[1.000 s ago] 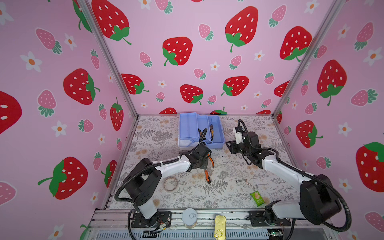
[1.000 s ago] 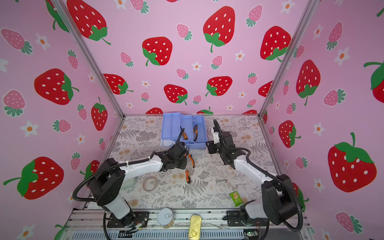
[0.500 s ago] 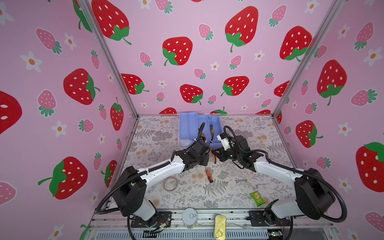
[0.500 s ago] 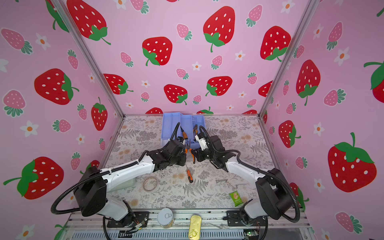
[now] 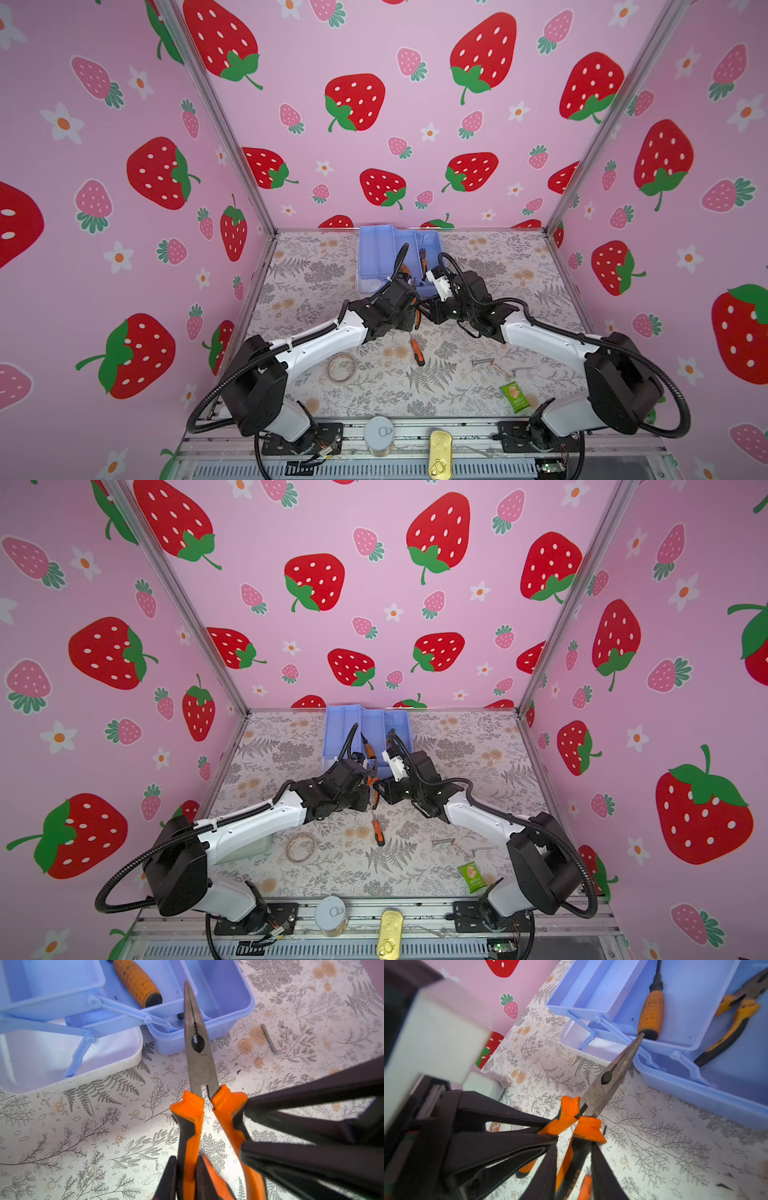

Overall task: Pack the tool kit
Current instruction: 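Lift the needle-nose pliers with the left gripper while the right grasps their handle, then lower the needle-nose pliers into the blue tray with the right gripper while the left releases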

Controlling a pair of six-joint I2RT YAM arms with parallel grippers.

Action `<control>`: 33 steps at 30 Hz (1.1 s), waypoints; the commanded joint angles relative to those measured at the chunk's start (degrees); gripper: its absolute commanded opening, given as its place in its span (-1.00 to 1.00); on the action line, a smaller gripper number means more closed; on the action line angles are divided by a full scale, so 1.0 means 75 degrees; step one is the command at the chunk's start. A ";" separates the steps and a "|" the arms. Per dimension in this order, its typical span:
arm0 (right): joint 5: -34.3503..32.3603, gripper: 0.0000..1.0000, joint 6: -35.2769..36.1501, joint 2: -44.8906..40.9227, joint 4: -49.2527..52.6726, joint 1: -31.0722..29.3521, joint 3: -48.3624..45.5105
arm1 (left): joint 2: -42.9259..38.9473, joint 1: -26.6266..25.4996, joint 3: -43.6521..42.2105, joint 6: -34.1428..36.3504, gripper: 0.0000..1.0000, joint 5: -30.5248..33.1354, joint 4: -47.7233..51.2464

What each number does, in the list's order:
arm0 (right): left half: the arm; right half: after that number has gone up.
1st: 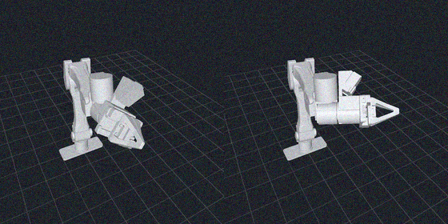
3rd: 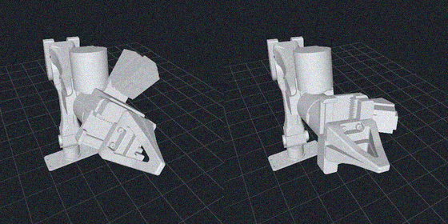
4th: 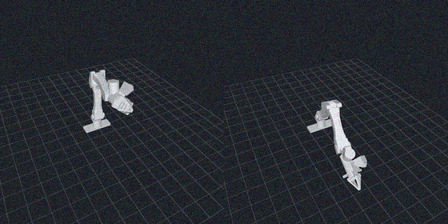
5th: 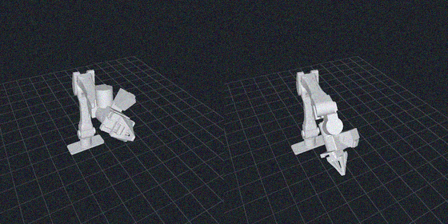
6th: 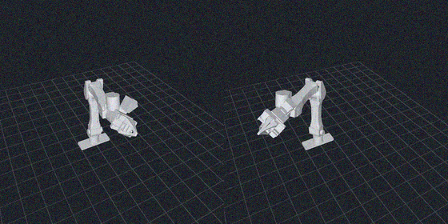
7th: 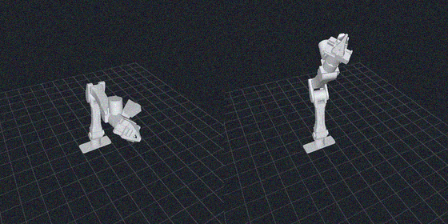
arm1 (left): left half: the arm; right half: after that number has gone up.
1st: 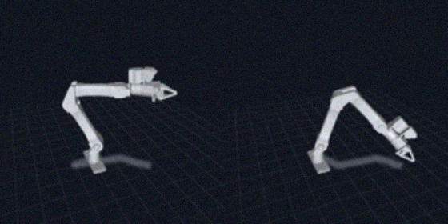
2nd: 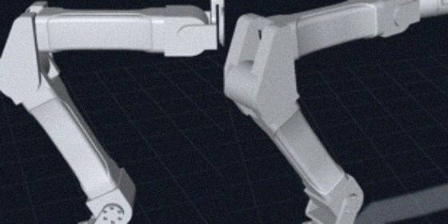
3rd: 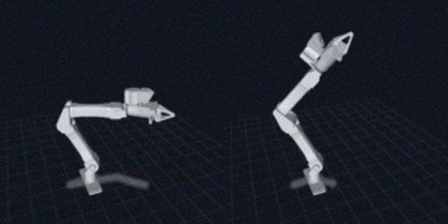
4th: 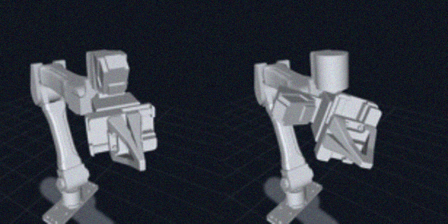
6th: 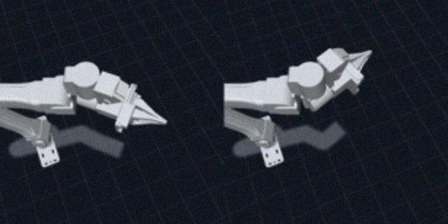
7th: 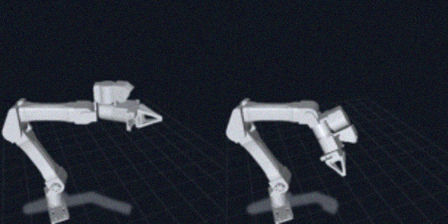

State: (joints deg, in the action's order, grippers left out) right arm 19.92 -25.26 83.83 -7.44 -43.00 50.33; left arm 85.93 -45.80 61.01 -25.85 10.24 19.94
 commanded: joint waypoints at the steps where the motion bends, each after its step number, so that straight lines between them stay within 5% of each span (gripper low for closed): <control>1: -0.0453 -0.24 0.0183 -0.0331 0.0404 -0.0023 0.0321 | -0.0391 -0.0051 0.0443 0.0080 -1.00 0.0279 -0.0337; 11: -0.0081 -0.21 -0.0066 0.0263 0.0109 -0.0033 0.0670 | -0.0717 -0.0060 0.0443 0.0122 -1.00 0.0166 -0.0501; 20: 0.0554 -0.72 -0.0343 0.0898 0.0014 -0.0032 0.1479 | -0.0816 -0.0092 0.0454 -0.0068 -0.99 0.0076 -0.0812; 25: 0.0435 -0.89 -0.0417 0.0782 -0.0060 0.0212 0.1516 | -0.1031 -0.0116 0.0350 -0.0154 0.14 0.0086 -0.1225; 29: 0.0159 -0.91 -0.0209 0.0484 0.0222 0.0831 0.1611 | -0.1532 -0.0116 0.0113 -0.0116 0.43 0.0674 -0.1345; 33: -0.0192 -0.93 0.0256 0.0375 0.0788 0.1525 0.1863 | -0.2217 -0.0095 -0.0429 -0.0110 0.50 0.1688 -0.1353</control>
State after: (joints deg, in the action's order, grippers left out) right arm 20.75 -26.28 89.82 -2.81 -34.35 61.08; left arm 72.36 -46.57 60.34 -26.76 16.21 11.33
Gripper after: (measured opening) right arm 0.281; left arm 0.749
